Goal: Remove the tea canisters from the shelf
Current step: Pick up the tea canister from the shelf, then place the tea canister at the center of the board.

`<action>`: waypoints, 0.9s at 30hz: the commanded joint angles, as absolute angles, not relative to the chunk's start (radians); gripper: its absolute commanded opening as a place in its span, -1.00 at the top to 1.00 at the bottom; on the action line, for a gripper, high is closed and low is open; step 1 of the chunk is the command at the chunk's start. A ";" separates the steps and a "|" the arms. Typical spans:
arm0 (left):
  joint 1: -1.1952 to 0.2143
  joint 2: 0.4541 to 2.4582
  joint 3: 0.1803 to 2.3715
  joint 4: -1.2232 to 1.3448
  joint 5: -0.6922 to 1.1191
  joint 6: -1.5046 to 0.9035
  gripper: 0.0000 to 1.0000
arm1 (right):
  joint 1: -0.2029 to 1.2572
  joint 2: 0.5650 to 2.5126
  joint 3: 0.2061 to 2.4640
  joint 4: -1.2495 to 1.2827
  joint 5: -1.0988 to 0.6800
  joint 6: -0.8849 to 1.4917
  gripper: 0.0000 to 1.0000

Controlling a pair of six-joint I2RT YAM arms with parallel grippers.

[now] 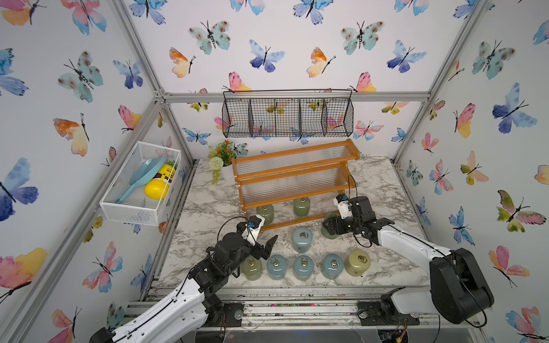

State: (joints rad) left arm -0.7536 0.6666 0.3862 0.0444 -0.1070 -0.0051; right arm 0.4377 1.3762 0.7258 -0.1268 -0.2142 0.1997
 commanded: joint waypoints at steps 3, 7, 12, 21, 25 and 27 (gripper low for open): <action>-0.750 0.666 0.390 0.042 -0.091 -0.005 -0.97 | 0.501 1.340 0.711 -0.066 -0.124 0.256 -0.48; -0.750 0.666 0.389 0.038 -0.082 -0.004 -0.97 | 0.536 1.342 0.684 -0.070 -0.059 0.291 -0.49; -0.750 0.667 0.389 0.037 -0.074 -0.002 -0.97 | 0.579 1.341 0.662 -0.075 -0.003 0.327 -0.50; -0.750 0.666 0.387 0.034 -0.078 -0.004 -0.97 | 0.617 1.315 0.639 -0.101 0.047 0.358 -0.54; -0.750 0.666 0.384 0.035 -0.081 -0.007 -0.97 | 0.623 1.300 0.629 -0.116 0.055 0.364 -0.56; -0.751 0.666 0.382 0.038 -0.081 -0.008 -0.97 | 0.623 1.295 0.626 -0.120 0.057 0.364 -0.58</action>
State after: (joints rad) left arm -0.7536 0.6678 0.3862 0.0437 -0.0914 -0.0048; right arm 0.6167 1.3224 0.6346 -0.1093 0.0322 0.3477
